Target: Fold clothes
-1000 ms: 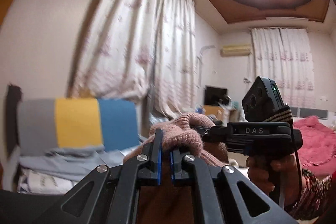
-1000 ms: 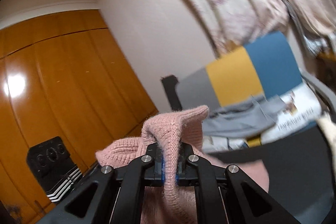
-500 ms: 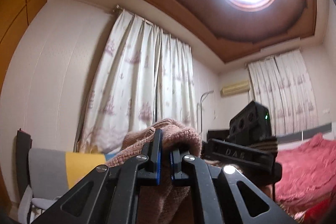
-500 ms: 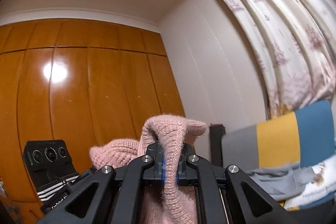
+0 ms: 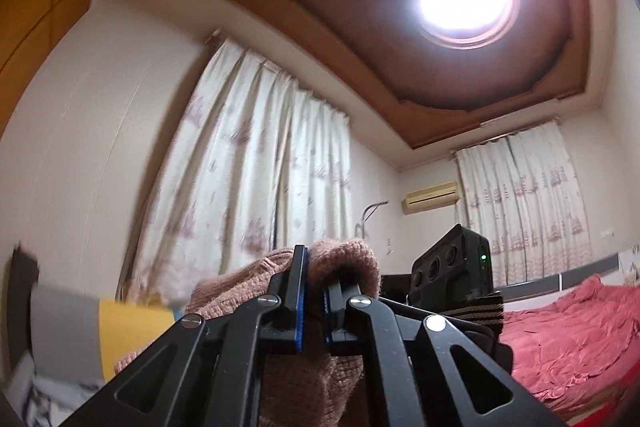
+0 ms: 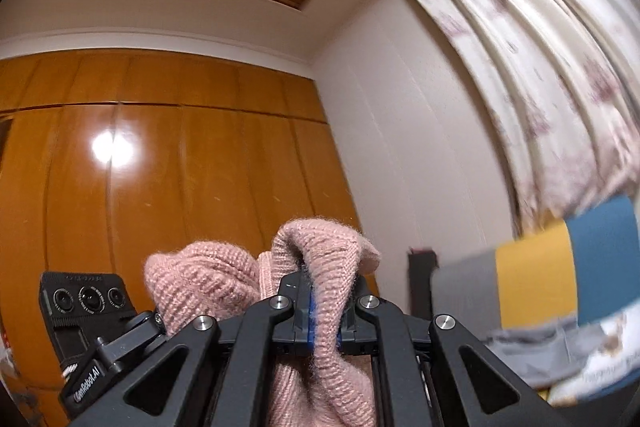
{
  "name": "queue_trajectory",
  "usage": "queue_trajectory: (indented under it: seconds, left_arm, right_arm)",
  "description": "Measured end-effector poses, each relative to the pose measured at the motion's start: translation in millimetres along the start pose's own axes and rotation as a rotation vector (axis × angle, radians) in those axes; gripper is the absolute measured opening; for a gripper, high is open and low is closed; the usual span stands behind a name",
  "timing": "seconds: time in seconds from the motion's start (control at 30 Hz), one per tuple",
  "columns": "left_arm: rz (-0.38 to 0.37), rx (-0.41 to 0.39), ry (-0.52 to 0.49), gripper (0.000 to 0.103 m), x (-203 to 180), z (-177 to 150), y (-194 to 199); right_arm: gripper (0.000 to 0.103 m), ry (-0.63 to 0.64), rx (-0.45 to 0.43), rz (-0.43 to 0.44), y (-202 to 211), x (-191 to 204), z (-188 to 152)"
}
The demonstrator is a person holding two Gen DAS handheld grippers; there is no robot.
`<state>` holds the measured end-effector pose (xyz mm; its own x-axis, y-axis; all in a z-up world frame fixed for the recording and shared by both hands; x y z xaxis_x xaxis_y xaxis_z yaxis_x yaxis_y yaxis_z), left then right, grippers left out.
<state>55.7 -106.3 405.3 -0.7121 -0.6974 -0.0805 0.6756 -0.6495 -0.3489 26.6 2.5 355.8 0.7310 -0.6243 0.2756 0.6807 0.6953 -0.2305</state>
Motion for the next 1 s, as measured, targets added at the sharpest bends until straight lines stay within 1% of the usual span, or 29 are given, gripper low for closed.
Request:
queue_trajectory:
  seconds: [0.1, 0.2, 0.27, 0.33, 0.4, 0.43, 0.47, 0.5, 0.53, 0.57, 0.6, 0.63, 0.7, 0.73, 0.8, 0.87, 0.93, 1.0]
  left_arm:
    - [0.088, 0.11, 0.086, 0.005, 45.5, -72.5, -19.6]
    - [0.202, 0.245, 0.155, 0.005, 98.4, -160.2, -35.8]
    - [0.288, 0.362, 0.179, 0.005, 136.0, -223.8, -50.6]
    - [0.36, 0.488, 0.204, 0.006, 171.0, -284.4, -64.3]
    - [0.435, 0.625, 0.266, 0.006, 206.5, -349.2, -72.1]
    - [0.474, 0.693, 0.308, 0.006, 223.0, -381.4, -72.3]
    - [0.506, 0.757, 0.35, 0.007, 238.2, -410.9, -72.6]
    - [0.524, 0.813, 0.396, 0.009, 250.1, -435.4, -70.8]
    - [0.539, 0.862, 0.449, 0.011, 259.0, -456.2, -62.9]
    - [0.545, 0.892, 0.51, 0.011, 265.8, -470.4, -52.8]
    - [0.545, 0.906, 0.568, 0.012, 271.7, -480.8, -43.3]
    - [0.539, 0.888, 0.612, 0.014, 275.7, -481.3, -35.1]
    - [0.546, 0.845, 0.659, 0.019, 281.7, -471.1, -19.9]
    - [0.554, 0.824, 0.671, 0.019, 283.5, -465.3, -11.0]
    - [0.573, 0.802, 0.642, 0.019, 278.5, -452.2, 5.9]
    - [0.582, 0.801, 0.591, 0.02, 268.7, -442.2, 19.1]
    - [0.56, 0.862, 0.471, 0.02, 246.5, -444.0, 26.6]
    - [0.537, 0.92, 0.349, 0.02, 224.4, -445.5, 34.1]
  right_arm:
    - [0.008, -0.059, 0.108, -0.113, -21.8, -50.8, -48.1]
    - [0.008, -0.09, 0.242, -0.267, -48.4, -122.0, -120.2]
    - [0.008, -0.081, 0.334, -0.371, -67.2, -171.1, -170.1]
    - [0.008, -0.08, 0.427, -0.467, -84.9, -218.7, -218.6]
    - [0.009, -0.086, 0.522, -0.556, -97.6, -264.1, -264.6]
    - [0.01, -0.103, 0.586, -0.603, -99.1, -289.8, -292.1]
    - [0.013, -0.138, 0.646, -0.641, -100.4, -311.6, -317.4]
    - [0.029, -0.169, 0.701, -0.68, -100.1, -332.0, -339.8]
    - [0.046, -0.19, 0.738, -0.722, -95.4, -348.6, -354.1]
    - [0.048, -0.212, 0.763, -0.766, -88.3, -364.4, -365.8]
    - [0.048, -0.236, 0.749, -0.802, -74.5, -376.5, -367.7]
    - [0.049, -0.261, 0.722, -0.815, -61.5, -383.0, -362.6]
    - [0.061, -0.302, 0.666, -0.829, -31.2, -389.5, -349.0]
    - [0.064, -0.315, 0.64, -0.835, -15.9, -389.3, -341.0]
    - [0.065, -0.29, 0.622, -0.852, 8.5, -376.4, -326.7]
    - [0.065, -0.253, 0.662, -0.836, 27.7, -355.2, -325.3]
    - [0.065, -0.217, 0.713, -0.804, 43.4, -331.1, -327.3]
    - [0.064, -0.172, 0.765, -0.764, 57.3, -304.7, -340.5]
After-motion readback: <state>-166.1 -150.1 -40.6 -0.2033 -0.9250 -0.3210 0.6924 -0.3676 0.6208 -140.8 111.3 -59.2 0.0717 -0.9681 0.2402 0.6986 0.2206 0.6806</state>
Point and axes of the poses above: each gripper's, at about its wrist camera, not at the fingertips, and y roughly against the way its jaws point, x to its left, z to its top, the point moved 5 cm from there along -y, roughly the way its jaws point, and after that the axes turned 1 degree about -x, right-handed, at the moved point
